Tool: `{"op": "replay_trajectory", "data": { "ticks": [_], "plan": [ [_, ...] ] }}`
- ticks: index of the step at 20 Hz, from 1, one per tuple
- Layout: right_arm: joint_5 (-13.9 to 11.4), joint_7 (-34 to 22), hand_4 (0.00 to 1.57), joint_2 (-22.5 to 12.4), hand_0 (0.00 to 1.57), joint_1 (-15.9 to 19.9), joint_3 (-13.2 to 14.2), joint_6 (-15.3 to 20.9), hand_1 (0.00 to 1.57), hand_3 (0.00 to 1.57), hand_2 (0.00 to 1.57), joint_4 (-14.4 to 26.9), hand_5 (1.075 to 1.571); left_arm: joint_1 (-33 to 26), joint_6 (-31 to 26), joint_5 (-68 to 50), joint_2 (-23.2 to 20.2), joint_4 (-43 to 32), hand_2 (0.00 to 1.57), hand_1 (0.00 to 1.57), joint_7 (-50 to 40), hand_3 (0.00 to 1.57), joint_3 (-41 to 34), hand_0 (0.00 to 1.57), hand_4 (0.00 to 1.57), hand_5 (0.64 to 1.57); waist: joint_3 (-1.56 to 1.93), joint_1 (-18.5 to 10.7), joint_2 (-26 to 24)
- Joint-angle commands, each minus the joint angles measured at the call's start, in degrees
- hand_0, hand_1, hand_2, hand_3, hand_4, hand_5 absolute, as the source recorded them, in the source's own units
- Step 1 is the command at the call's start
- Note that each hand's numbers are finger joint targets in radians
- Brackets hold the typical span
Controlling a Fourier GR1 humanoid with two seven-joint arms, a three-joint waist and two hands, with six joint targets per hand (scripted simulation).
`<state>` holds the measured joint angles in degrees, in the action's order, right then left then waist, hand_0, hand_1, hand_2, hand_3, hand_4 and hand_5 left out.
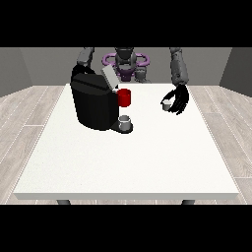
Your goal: Insert the coffee pod into the coffee machine and close the lid
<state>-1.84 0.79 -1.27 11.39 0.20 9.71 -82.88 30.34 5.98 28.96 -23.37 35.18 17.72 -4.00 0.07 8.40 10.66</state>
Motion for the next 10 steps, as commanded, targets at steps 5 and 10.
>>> {"op": "replay_trajectory", "data": {
  "ticks": [5,10],
  "plan": [
    [0.1,1.6,0.5,1.2,0.0,-0.3,-0.9,0.7,0.0,0.0,0.0,-1.1,1.571,3.5,3.3,4.3,-2.4,-5.2,1.04,0.93,1.9,0.82,0.1,0.93,0.28,1.571,-0.09,1.9,2.9],
    [3.7,4.8,0.52,0.2,0.0,1.9,3.9,-0.7,0.0,0.0,0.0,4.6,1.571,3.9,3.6,7.6,0.5,-3.7,1.29,1.17,-0.5,1.18,3.0,1.17,0.41,1.571,-0.06,-0.8,0.8]
  ]
}}
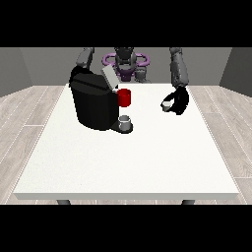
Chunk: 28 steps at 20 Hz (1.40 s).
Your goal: Insert the coffee pod into the coffee machine and close the lid
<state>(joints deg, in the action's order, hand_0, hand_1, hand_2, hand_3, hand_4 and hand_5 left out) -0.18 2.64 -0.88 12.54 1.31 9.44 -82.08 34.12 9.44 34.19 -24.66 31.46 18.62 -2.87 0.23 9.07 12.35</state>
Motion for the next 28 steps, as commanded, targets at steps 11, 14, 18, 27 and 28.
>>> {"op": "replay_trajectory", "data": {
  "ticks": [11,14,18,27,28],
  "plan": [
    [2.6,3.3,0.44,0.8,0.0,-1.6,0.4,0.5,0.0,0.0,0.0,5.7,1.571,6.1,-9.7,0.2,-0.6,3.3,1.38,1.32,4.2,1.35,0.6,1.32,0.58,1.571,-0.23,-0.9,-4.6],
    [1.8,-2.1,0.5,-0.5,0.0,0.0,1.4,0.0,0.0,0.0,0.0,6.2,1.571,8.7,-13.7,-0.1,-0.3,4.7,1.32,1.26,0.7,1.3,0.8,1.26,0.53,1.571,-0.23,-0.9,-7.7],
    [2.3,4.0,0.47,-0.5,0.0,1.0,3.1,-0.8,0.0,0.0,0.0,12.4,1.571,13.2,-15.9,0.5,1.1,9.1,1.33,1.25,-1.5,1.29,2.1,1.25,0.56,1.571,-0.2,-2.6,-7.0],
    [1.6,2.3,0.48,-0.3,0.0,3.2,0.2,-2.3,0.0,0.0,0.0,9.1,1.571,22.0,-17.0,0.8,-1.3,8.1,1.33,1.26,-7.1,1.28,-1.0,1.26,0.54,1.571,-0.21,2.6,-4.5],
    [1.9,4.5,0.48,-0.3,0.0,1.0,0.6,-2.4,0.0,0.0,0.0,8.7,1.571,19.4,-14.2,1.5,0.5,8.3,1.2,1.01,-6.7,1.22,-0.7,1.01,0.54,1.571,-0.22,2.7,-4.9]
  ]
}}
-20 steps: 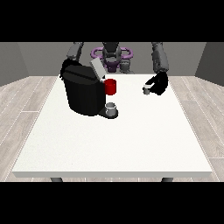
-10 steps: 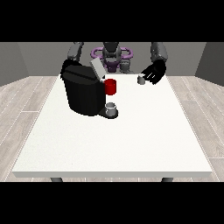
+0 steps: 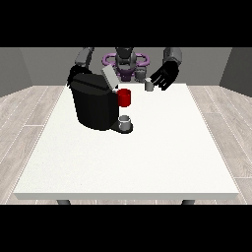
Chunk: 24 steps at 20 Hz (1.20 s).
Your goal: Insert the coffee pod into the coffee machine and close the lid
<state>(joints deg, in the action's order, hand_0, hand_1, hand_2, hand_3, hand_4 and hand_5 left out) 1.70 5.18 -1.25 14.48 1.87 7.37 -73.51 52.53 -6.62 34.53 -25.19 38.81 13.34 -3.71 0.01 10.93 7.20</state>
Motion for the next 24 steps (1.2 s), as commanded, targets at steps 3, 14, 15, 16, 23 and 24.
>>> {"op": "replay_trajectory", "data": {
  "ticks": [3,14,15,16,23,24],
  "plan": [
    [0.3,-0.3,0.49,0.0,0.0,4.4,0.1,0.2,0.0,0.0,0.0,-1.5,1.571,7.4,-0.5,-0.5,-1.6,-0.8,1.29,1.25,-4.8,1.24,-3.0,1.25,0.51,1.571,0.0,2.9,3.2],
    [-0.1,-3.8,0.51,-0.8,0.0,3.1,-1.6,0.0,0.0,0.0,0.0,-4.7,1.571,11.0,-1.2,-0.2,-2.2,-1.7,1.33,1.28,-4.2,1.26,-3.8,1.28,0.52,1.571,-0.01,5.5,4.6],
    [0.0,-1.9,0.51,-0.7,0.0,2.8,-0.8,0.7,0.0,0.0,0.0,-4.5,1.571,11.5,-0.4,1.1,-1.6,-1.5,1.31,1.26,-6.1,1.24,-2.8,1.26,0.51,1.571,0.0,6.1,4.3],
    [-0.9,-1.3,0.5,0.1,0.0,2.7,-2.2,0.8,0.0,0.0,0.0,-4.4,1.571,12.5,-2.3,1.0,-2.5,-1.6,1.31,1.28,-5.6,1.23,-2.8,1.28,0.5,1.571,0.0,5.4,4.5],
    [-1.7,0.2,0.48,-0.3,0.0,2.2,-0.5,2.6,0.0,0.0,0.0,-3.4,1.571,12.8,-3.5,0.6,0.0,-1.8,1.32,1.29,-6.7,1.22,-2.6,1.29,0.5,1.571,0.01,4.3,4.3],
    [0.3,-2.9,0.53,-2.4,0.0,6.3,1.2,0.6,0.0,0.0,0.0,-3.9,1.571,15.3,-2.4,1.0,0.3,-2.5,1.31,1.28,-9.3,1.22,-3.1,1.28,0.5,1.571,0.01,5.9,6.2]
  ]
}}
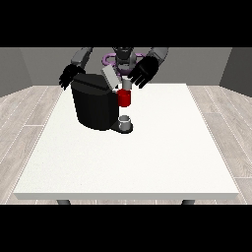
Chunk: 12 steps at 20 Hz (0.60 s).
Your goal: Insert the coffee pod into the coffee machine and close the lid
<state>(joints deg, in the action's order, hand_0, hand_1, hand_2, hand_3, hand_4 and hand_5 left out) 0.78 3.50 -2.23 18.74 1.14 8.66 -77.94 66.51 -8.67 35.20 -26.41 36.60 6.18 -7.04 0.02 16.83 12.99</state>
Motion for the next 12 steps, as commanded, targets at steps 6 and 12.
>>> {"op": "replay_trajectory", "data": {
  "ticks": [6,12],
  "plan": [
    [1.1,-0.2,0.51,-1.7,0.0,0.8,1.9,-0.8,0.0,0.0,0.0,-0.3,1.571,0.3,1.5,1.1,1.5,-0.5,1.3,1.26,0.3,1.21,0.2,1.26,0.51,1.571,-0.01,0.6,1.9],
    [1.5,-0.7,0.51,-0.2,0.0,0.0,0.4,-1.2,0.0,0.0,0.0,-1.5,1.571,1.1,2.3,2.0,-0.1,-1.2,1.26,1.19,1.9,1.2,-0.2,1.19,0.49,1.571,-0.02,1.4,3.0]
  ]
}}
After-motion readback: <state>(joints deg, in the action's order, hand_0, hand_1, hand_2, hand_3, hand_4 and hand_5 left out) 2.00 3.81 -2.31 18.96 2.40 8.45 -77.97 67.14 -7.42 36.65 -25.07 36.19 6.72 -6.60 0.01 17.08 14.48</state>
